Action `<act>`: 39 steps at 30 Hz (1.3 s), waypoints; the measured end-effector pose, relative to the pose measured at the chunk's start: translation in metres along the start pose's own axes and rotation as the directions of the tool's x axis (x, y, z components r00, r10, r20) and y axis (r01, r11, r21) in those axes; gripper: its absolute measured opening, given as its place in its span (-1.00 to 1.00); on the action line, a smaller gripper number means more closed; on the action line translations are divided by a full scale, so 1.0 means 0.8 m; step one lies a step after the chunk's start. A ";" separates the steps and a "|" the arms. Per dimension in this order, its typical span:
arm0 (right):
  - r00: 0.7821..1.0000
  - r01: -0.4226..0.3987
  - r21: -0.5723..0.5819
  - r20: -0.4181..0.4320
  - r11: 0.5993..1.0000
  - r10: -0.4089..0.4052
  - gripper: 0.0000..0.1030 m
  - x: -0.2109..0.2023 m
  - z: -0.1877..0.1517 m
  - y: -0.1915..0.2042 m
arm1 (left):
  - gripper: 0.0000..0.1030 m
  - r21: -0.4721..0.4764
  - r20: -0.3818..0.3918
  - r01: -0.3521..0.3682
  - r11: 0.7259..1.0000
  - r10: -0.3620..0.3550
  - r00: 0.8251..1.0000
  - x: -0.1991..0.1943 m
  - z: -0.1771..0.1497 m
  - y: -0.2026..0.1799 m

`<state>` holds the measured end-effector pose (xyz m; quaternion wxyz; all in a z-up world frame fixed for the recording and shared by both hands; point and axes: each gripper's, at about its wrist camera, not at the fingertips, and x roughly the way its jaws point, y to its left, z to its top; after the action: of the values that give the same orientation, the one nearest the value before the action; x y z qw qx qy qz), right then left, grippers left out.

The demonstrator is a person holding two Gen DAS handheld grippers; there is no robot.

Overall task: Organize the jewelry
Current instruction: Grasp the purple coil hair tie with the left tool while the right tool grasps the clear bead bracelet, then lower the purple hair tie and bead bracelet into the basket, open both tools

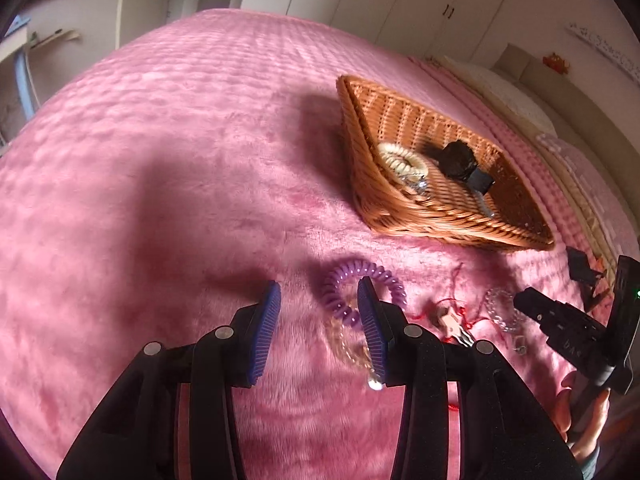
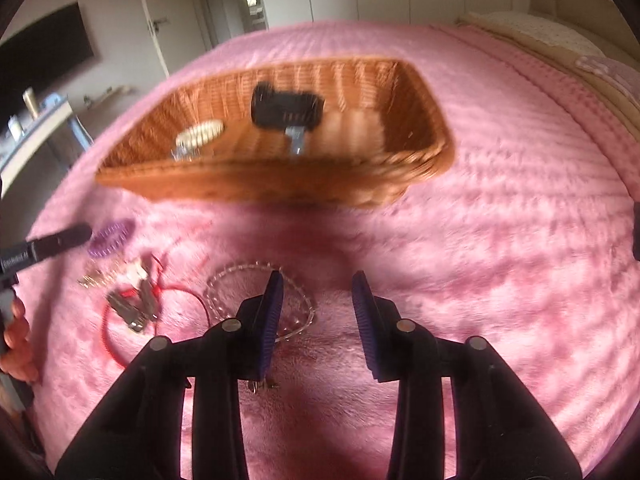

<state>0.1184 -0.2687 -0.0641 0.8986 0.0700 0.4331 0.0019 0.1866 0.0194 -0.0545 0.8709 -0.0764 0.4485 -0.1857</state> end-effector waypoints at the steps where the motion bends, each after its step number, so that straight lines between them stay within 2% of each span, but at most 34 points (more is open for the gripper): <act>1: 1.000 0.002 -0.005 -0.004 1.000 -0.002 -0.39 0.001 -0.001 0.002 | -0.24 -0.004 -0.004 0.005 1.000 -0.005 1.000 0.004 -0.001 0.002; 6: 1.000 0.021 -0.047 -0.019 0.999 -0.022 -0.39 0.006 -0.005 0.014 | -0.25 -0.014 0.009 0.016 1.000 -0.016 1.000 0.006 -0.003 0.004; 9: 0.998 0.061 -0.083 -0.009 0.995 -0.062 -0.43 0.008 -0.007 0.024 | -0.25 0.036 0.018 -0.040 0.999 0.039 0.999 0.010 -0.003 -0.010; 10: 0.998 0.067 -0.096 -0.006 0.993 -0.068 -0.54 0.008 -0.007 0.027 | -0.26 0.059 0.020 -0.064 0.996 0.063 0.998 0.012 -0.004 -0.016; 11: 0.998 0.068 -0.112 -0.003 0.991 -0.069 -0.61 0.009 -0.008 0.032 | -0.32 0.091 0.026 -0.099 0.991 0.097 0.995 0.013 -0.005 -0.025; 12: 0.997 0.080 -0.129 0.003 0.988 -0.081 -0.71 0.008 -0.009 0.037 | -0.52 0.117 0.030 -0.113 0.987 0.110 0.993 0.014 -0.006 -0.032; 14: 0.996 0.095 -0.147 0.011 0.985 -0.094 -0.85 0.007 -0.011 0.043 | -0.75 0.158 0.030 -0.102 0.982 0.099 0.995 0.014 -0.010 -0.041; 15: 0.995 0.099 -0.152 0.017 0.983 -0.097 -0.88 0.006 -0.012 0.045 | -0.81 0.173 0.036 -0.116 0.978 0.111 0.993 0.014 -0.012 -0.044; 18: 0.996 0.086 -0.145 0.033 0.986 -0.082 -0.88 -0.001 -0.014 0.041 | -0.82 0.190 0.054 -0.125 0.974 0.117 0.992 0.009 -0.014 -0.047; 24: 0.995 -0.040 -0.062 0.088 0.997 0.045 -0.88 -0.036 -0.016 0.025 | -0.82 0.128 0.094 -0.097 0.987 0.085 0.992 -0.009 -0.017 -0.035; 26: 0.988 -0.105 -0.039 0.111 0.994 0.109 -0.88 -0.049 -0.017 0.021 | -0.82 0.116 0.118 -0.086 0.989 0.072 0.990 -0.018 -0.020 -0.034; 29: 0.978 -0.155 -0.035 0.139 0.987 0.158 -0.88 -0.061 -0.012 0.023 | -0.82 0.105 0.154 -0.067 0.992 0.050 0.987 -0.031 -0.022 -0.038; 32: 0.954 -0.231 -0.033 0.187 0.972 0.234 -0.88 -0.079 -0.009 0.026 | -0.82 0.102 0.176 -0.055 0.993 0.036 0.984 -0.043 -0.024 -0.043; 39: 0.929 -0.252 -0.052 0.265 0.966 0.256 -0.88 -0.120 -0.003 0.031 | -0.82 0.120 0.234 -0.023 0.992 -0.006 0.972 -0.075 -0.020 -0.064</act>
<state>0.0580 -0.2500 0.0125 0.9420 0.1172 0.2939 0.1124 0.1291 -0.0034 -0.0037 0.9216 -0.0424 0.3308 -0.1986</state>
